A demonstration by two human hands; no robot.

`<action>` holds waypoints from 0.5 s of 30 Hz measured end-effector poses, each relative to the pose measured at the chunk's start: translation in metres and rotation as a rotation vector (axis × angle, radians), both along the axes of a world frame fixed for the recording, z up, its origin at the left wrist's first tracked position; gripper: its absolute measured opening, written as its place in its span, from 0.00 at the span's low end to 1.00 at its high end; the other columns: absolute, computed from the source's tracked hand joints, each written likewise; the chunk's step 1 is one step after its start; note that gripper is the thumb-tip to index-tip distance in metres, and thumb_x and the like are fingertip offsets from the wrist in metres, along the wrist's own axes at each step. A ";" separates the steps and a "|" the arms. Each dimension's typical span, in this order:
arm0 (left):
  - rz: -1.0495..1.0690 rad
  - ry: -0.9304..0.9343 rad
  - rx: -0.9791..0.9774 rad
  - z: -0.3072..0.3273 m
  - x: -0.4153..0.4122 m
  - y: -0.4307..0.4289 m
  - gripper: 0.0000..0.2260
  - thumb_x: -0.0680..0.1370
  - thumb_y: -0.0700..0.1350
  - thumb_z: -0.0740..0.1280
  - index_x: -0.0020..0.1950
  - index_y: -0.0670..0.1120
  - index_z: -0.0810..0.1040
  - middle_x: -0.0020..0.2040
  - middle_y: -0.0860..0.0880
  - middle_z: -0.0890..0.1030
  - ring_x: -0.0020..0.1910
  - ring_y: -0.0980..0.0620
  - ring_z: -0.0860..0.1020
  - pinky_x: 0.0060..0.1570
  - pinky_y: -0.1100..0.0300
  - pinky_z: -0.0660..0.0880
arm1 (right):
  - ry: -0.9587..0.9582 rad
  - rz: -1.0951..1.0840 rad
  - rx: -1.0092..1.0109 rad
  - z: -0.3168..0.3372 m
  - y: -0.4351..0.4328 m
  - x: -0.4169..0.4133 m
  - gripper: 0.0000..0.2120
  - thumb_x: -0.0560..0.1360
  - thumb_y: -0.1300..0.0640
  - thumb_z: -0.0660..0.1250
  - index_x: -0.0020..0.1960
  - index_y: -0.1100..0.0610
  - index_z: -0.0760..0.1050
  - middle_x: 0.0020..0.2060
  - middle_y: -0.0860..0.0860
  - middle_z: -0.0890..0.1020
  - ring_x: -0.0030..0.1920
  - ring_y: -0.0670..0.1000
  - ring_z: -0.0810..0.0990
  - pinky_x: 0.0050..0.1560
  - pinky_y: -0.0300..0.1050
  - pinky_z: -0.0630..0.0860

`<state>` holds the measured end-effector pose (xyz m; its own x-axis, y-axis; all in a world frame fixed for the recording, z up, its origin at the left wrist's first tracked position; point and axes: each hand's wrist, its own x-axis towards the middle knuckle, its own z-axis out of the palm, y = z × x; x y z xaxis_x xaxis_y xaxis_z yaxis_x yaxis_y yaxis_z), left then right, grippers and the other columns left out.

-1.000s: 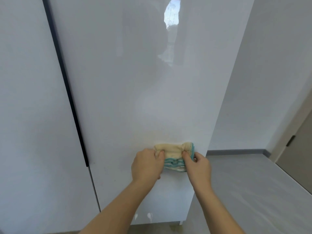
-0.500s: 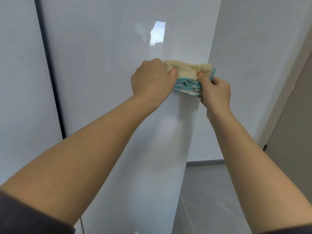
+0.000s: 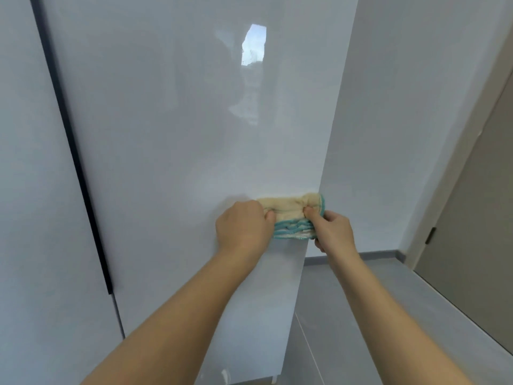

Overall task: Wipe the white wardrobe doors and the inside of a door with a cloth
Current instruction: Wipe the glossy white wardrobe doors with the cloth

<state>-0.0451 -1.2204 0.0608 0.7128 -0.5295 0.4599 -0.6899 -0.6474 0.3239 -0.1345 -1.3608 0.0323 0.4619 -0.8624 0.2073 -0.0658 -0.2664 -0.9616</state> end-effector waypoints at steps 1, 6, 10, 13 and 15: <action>-0.002 0.029 0.012 -0.018 -0.002 0.000 0.18 0.80 0.55 0.57 0.48 0.44 0.80 0.47 0.44 0.82 0.48 0.43 0.80 0.42 0.56 0.71 | 0.027 -0.007 0.008 -0.016 -0.001 -0.001 0.18 0.73 0.49 0.70 0.32 0.56 0.67 0.24 0.50 0.68 0.26 0.51 0.65 0.29 0.45 0.61; 0.009 0.119 0.112 -0.093 -0.008 -0.003 0.19 0.82 0.56 0.55 0.51 0.45 0.80 0.48 0.46 0.82 0.49 0.44 0.80 0.40 0.58 0.69 | 0.086 -0.016 0.111 -0.095 0.001 -0.005 0.18 0.75 0.52 0.70 0.31 0.57 0.67 0.23 0.50 0.67 0.24 0.50 0.64 0.28 0.43 0.59; -0.005 0.192 0.170 -0.123 -0.007 0.002 0.19 0.82 0.56 0.55 0.51 0.46 0.80 0.48 0.46 0.82 0.48 0.45 0.80 0.40 0.58 0.70 | 0.174 -0.031 0.177 -0.129 0.010 -0.006 0.17 0.75 0.51 0.69 0.31 0.57 0.73 0.22 0.47 0.71 0.25 0.50 0.68 0.31 0.44 0.63; -0.025 0.260 0.217 -0.142 0.001 0.030 0.19 0.81 0.57 0.55 0.44 0.46 0.77 0.44 0.48 0.82 0.45 0.47 0.80 0.41 0.58 0.73 | 0.262 0.023 0.205 -0.153 0.031 -0.006 0.17 0.75 0.49 0.69 0.34 0.60 0.74 0.24 0.51 0.73 0.26 0.50 0.69 0.32 0.45 0.65; -0.025 0.363 0.212 -0.160 0.013 0.061 0.19 0.80 0.58 0.56 0.38 0.47 0.74 0.39 0.50 0.82 0.39 0.50 0.81 0.40 0.58 0.76 | 0.280 0.098 0.241 -0.166 0.054 0.000 0.16 0.75 0.49 0.69 0.36 0.60 0.73 0.25 0.51 0.72 0.25 0.50 0.69 0.29 0.43 0.65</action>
